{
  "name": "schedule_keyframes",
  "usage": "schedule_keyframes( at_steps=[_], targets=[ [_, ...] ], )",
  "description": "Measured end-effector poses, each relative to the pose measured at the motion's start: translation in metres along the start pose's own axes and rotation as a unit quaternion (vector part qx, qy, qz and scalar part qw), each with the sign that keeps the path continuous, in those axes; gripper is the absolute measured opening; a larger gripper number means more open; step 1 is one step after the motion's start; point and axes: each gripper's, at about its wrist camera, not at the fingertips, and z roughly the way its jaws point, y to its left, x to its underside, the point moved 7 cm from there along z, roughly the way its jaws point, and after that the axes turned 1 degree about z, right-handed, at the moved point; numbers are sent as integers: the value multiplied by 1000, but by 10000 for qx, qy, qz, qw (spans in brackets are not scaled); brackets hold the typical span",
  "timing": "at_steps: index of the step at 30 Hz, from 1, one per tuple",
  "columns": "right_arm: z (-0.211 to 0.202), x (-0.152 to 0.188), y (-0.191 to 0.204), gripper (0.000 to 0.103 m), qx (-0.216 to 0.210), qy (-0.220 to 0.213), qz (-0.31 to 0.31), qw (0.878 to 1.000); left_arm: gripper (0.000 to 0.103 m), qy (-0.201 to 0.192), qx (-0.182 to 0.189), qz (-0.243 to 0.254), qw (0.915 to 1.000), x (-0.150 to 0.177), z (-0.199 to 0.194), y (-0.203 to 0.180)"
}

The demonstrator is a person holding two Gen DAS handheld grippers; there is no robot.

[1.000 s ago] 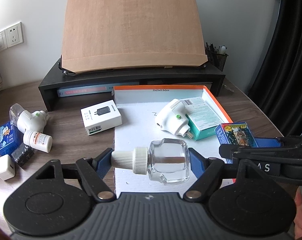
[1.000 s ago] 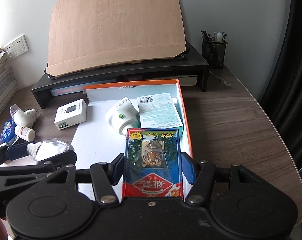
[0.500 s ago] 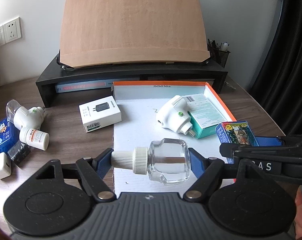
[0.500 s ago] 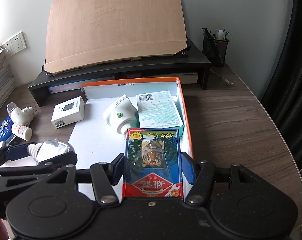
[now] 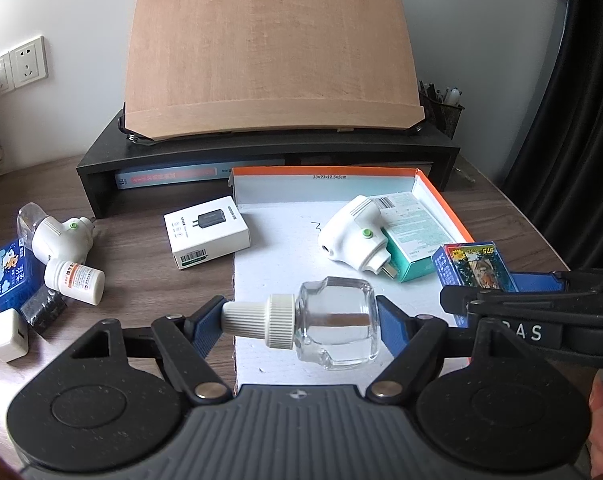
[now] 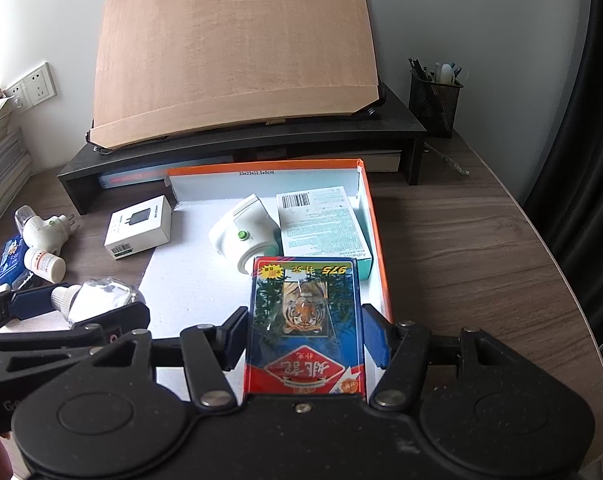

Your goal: Organize rigid objects

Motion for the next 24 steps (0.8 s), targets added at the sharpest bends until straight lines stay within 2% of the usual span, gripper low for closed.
schedule_keyframes(
  at_steps=[24],
  targets=[
    [-1, 4, -2, 71, -31, 60, -113, 9999, 80, -1, -43, -117, 9999, 5, 0, -2]
  ],
)
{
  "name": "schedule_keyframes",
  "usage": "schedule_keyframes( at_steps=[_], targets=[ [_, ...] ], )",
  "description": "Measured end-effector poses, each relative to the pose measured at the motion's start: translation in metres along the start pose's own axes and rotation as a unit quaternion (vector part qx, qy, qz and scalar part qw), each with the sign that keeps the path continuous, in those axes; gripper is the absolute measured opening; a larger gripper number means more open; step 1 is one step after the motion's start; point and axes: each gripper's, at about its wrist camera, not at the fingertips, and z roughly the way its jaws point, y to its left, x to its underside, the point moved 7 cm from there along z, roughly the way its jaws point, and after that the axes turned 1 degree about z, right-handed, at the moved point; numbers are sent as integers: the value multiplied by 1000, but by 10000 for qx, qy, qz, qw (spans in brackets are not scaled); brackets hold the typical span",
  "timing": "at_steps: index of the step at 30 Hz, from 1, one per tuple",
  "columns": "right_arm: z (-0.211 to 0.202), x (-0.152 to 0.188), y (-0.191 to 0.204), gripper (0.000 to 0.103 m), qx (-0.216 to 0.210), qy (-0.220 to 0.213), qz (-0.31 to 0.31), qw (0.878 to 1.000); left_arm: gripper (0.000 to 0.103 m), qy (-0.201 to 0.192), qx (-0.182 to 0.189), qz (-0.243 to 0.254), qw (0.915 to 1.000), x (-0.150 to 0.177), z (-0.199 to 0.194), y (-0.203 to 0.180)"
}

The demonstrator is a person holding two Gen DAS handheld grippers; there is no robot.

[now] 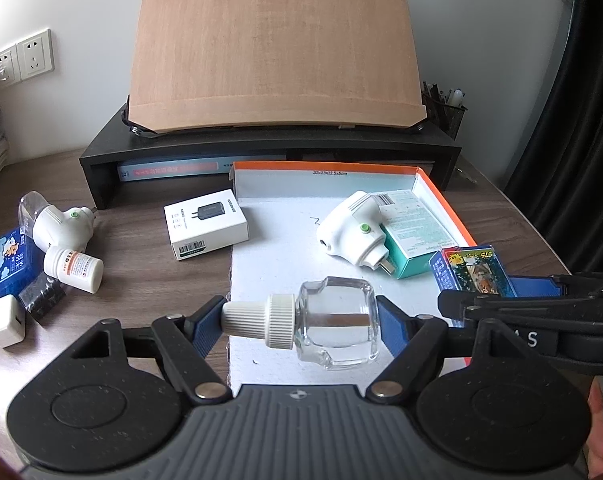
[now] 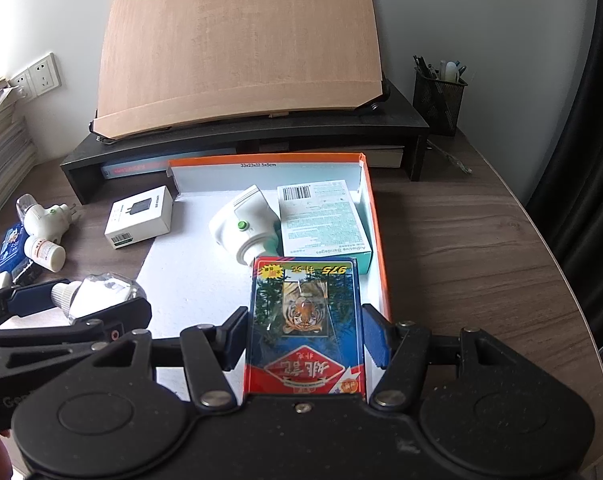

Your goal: Organize rigid objects

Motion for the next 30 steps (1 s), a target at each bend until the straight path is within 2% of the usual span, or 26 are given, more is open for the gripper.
schedule_keyframes(
  at_steps=[30],
  targets=[
    [9, 1, 6, 71, -61, 145, -51, 9999, 80, 126, -13, -67, 9999, 4, 7, 8]
  ],
)
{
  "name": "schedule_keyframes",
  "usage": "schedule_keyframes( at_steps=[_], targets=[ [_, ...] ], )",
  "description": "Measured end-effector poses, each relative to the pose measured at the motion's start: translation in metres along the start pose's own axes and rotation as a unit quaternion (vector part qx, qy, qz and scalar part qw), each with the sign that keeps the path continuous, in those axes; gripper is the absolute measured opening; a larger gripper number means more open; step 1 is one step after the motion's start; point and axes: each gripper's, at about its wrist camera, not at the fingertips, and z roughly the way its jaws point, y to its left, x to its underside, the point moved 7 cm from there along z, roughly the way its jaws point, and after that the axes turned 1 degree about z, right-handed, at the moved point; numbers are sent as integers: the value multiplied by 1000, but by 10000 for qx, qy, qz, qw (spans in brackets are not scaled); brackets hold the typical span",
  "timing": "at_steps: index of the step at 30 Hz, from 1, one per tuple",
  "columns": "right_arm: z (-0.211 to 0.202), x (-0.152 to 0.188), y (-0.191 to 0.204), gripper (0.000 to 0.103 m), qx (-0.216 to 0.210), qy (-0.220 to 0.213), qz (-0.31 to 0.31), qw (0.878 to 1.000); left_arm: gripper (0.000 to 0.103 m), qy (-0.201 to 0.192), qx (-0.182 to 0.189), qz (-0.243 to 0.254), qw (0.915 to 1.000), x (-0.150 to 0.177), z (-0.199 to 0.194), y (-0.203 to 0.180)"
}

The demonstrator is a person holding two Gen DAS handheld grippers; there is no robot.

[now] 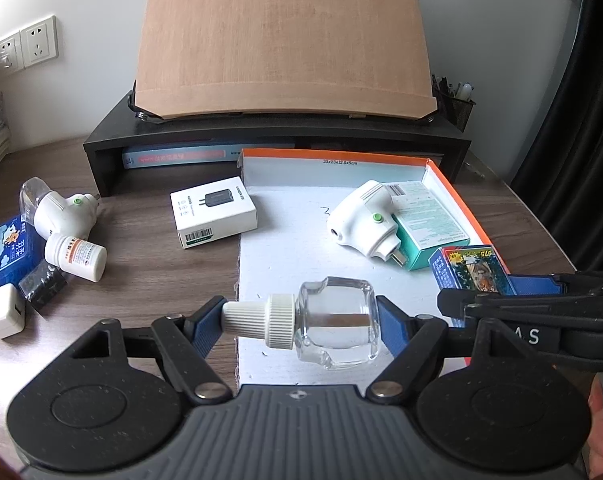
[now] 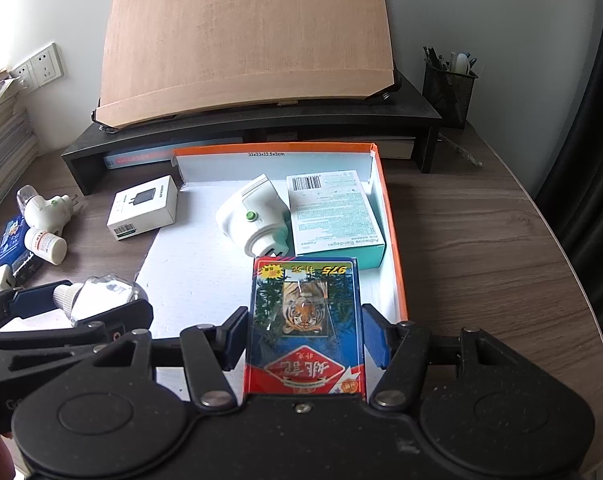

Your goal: Organize rigid objects

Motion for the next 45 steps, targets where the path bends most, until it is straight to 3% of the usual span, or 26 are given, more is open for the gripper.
schedule_keyframes(
  at_steps=[45],
  targets=[
    [23, -9, 13, 72, 155, 171, 43, 9997, 80, 55, 137, 194, 9997, -6, 15, 15]
  ],
)
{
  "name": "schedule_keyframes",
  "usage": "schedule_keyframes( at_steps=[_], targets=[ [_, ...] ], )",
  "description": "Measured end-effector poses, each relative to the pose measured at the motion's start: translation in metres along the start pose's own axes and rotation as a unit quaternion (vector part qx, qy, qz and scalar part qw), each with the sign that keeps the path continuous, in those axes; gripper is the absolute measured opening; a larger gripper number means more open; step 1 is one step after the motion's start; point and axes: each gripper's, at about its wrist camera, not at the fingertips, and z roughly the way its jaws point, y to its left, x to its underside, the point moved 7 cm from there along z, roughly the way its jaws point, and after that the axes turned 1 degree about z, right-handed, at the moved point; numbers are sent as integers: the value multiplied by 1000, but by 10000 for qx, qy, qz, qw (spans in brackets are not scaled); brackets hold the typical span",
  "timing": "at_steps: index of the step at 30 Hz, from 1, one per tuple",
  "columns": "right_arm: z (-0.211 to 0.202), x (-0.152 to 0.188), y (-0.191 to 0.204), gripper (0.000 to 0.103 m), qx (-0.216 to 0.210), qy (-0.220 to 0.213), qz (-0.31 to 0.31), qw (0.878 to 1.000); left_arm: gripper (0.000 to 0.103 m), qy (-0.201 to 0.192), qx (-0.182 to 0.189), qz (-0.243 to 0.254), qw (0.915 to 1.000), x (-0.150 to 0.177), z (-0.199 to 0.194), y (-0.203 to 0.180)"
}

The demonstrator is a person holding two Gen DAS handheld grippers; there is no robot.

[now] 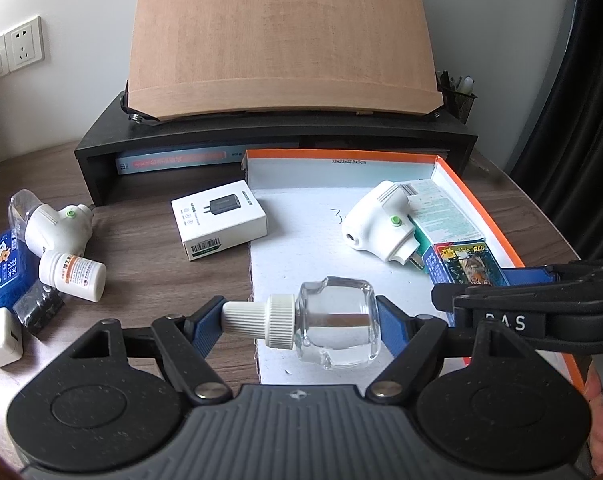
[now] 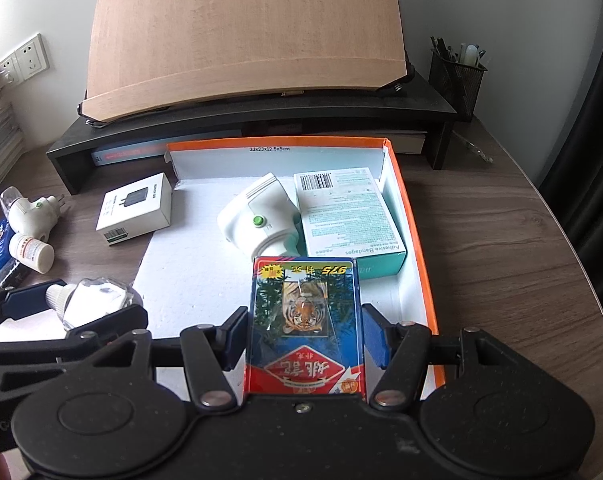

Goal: Organize rigid objects
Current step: 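Keep holding both items above the white box, edging them lower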

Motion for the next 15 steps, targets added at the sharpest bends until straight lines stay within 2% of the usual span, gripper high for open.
schedule_keyframes(
  at_steps=[15],
  targets=[
    [2, -1, 1, 71, 16, 17, 17, 10000, 80, -67, -32, 130, 9999, -5, 2, -1]
  ],
)
